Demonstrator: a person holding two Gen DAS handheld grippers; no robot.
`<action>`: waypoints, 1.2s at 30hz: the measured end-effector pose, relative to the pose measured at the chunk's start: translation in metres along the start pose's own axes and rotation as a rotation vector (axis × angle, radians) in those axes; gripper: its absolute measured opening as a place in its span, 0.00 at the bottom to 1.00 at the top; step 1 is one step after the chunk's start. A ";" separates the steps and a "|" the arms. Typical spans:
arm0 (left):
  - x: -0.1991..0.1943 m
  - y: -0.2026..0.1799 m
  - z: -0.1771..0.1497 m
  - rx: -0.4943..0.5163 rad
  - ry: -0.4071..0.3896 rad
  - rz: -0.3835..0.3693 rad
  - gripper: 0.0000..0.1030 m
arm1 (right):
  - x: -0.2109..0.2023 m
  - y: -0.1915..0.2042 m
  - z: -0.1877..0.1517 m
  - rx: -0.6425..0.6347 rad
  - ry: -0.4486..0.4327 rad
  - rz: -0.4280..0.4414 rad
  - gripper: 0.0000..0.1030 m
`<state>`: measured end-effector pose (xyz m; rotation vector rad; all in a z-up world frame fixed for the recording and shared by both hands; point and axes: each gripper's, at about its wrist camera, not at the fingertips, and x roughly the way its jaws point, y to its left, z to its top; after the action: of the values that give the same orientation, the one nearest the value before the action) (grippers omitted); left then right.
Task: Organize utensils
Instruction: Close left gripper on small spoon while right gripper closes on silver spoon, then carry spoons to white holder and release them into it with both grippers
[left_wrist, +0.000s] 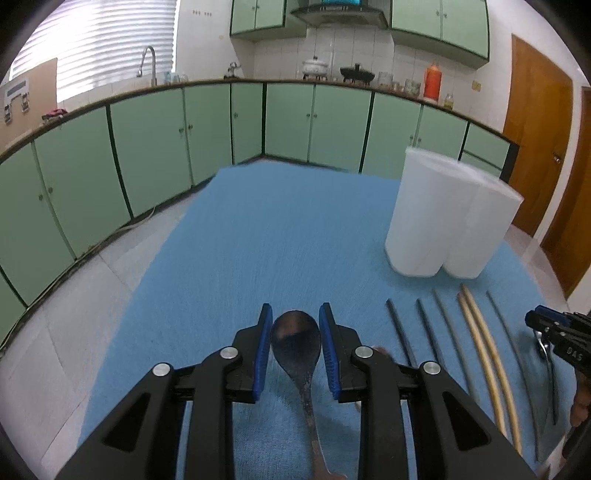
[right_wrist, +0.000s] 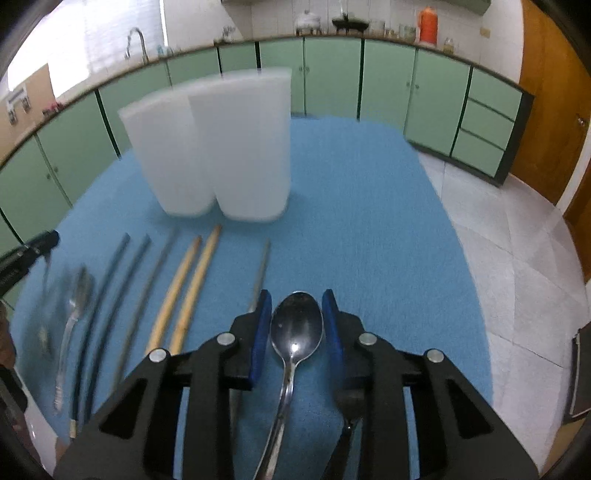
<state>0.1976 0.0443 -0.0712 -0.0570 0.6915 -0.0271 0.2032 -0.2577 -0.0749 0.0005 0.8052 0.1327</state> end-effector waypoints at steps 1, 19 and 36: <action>-0.004 0.000 0.003 -0.001 -0.018 -0.006 0.25 | -0.008 -0.001 0.003 0.004 -0.029 0.006 0.26; -0.046 -0.033 0.099 0.002 -0.348 -0.141 0.25 | -0.088 -0.019 0.089 -0.009 -0.383 0.034 0.26; -0.001 -0.093 0.179 0.029 -0.443 -0.200 0.25 | -0.030 -0.011 0.186 -0.032 -0.478 -0.024 0.26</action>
<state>0.3102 -0.0405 0.0729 -0.1001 0.2409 -0.2102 0.3179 -0.2627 0.0747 -0.0071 0.3259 0.1158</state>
